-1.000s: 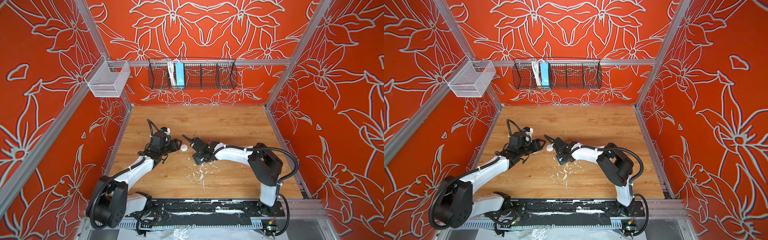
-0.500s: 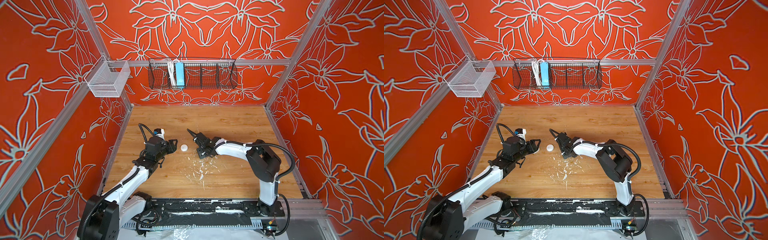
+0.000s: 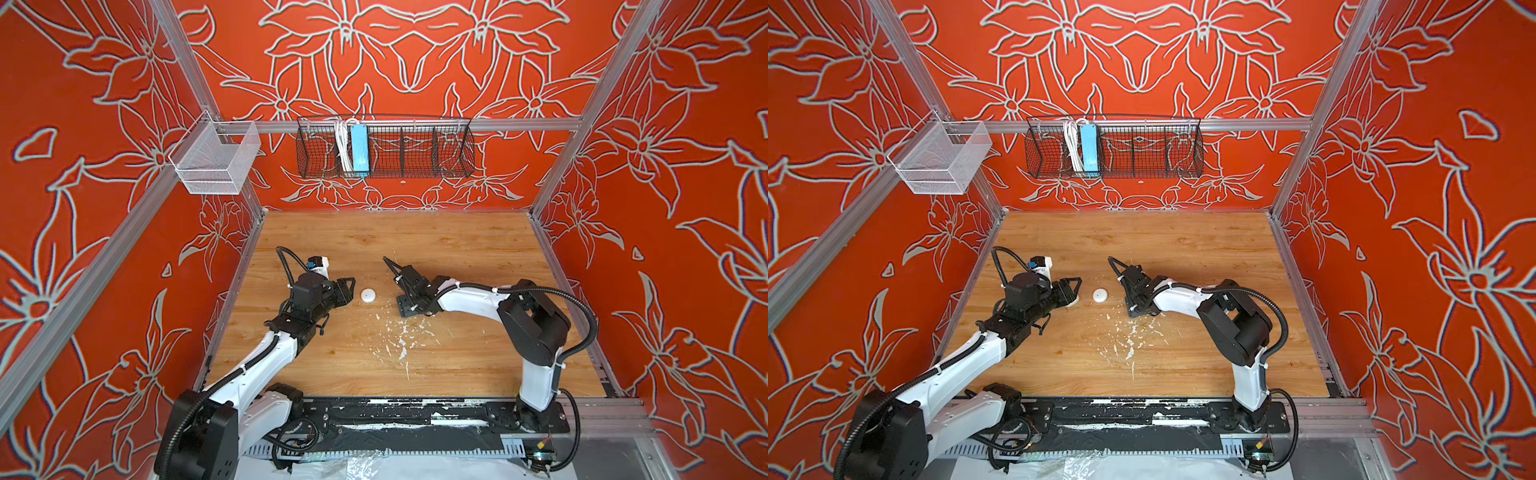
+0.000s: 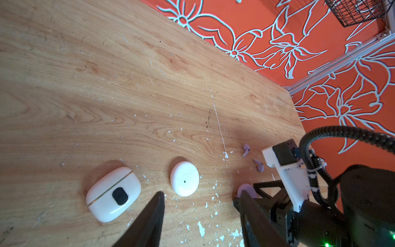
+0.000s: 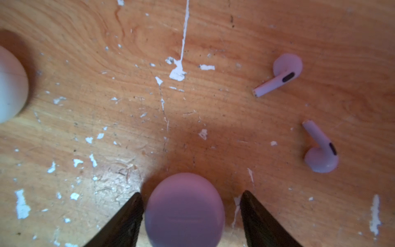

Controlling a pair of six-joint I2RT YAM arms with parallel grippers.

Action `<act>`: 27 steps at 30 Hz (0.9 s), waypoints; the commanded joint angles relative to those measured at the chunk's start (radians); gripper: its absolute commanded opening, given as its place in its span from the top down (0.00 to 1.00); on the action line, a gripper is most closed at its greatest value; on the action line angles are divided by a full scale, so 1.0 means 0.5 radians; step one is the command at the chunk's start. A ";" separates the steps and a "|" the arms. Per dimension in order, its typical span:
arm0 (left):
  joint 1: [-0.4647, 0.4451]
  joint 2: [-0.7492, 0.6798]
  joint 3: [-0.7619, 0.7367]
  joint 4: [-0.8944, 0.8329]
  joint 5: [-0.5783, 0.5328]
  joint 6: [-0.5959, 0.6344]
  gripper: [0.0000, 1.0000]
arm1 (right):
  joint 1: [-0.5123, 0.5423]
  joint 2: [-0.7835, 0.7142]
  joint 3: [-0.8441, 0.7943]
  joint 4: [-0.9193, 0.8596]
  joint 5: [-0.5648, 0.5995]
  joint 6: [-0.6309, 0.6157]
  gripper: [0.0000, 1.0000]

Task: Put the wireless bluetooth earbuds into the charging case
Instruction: 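Lower the right gripper and close it on the lilac round case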

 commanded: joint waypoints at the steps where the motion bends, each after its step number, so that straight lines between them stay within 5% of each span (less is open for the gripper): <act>1: 0.002 -0.004 0.001 0.031 -0.003 0.012 0.43 | -0.004 -0.072 -0.073 0.056 -0.121 0.080 0.26; 5: 0.002 0.001 -0.002 0.029 -0.014 0.014 0.43 | 0.004 -0.118 -0.133 0.176 -0.305 0.122 0.26; 19: -0.001 -0.007 0.001 0.011 -0.038 0.014 0.43 | 0.147 -0.309 -0.237 0.249 -0.321 0.228 0.35; 27: 0.001 -0.007 -0.008 0.030 -0.028 0.003 0.43 | 0.149 -0.392 -0.158 0.027 -0.019 -0.033 0.35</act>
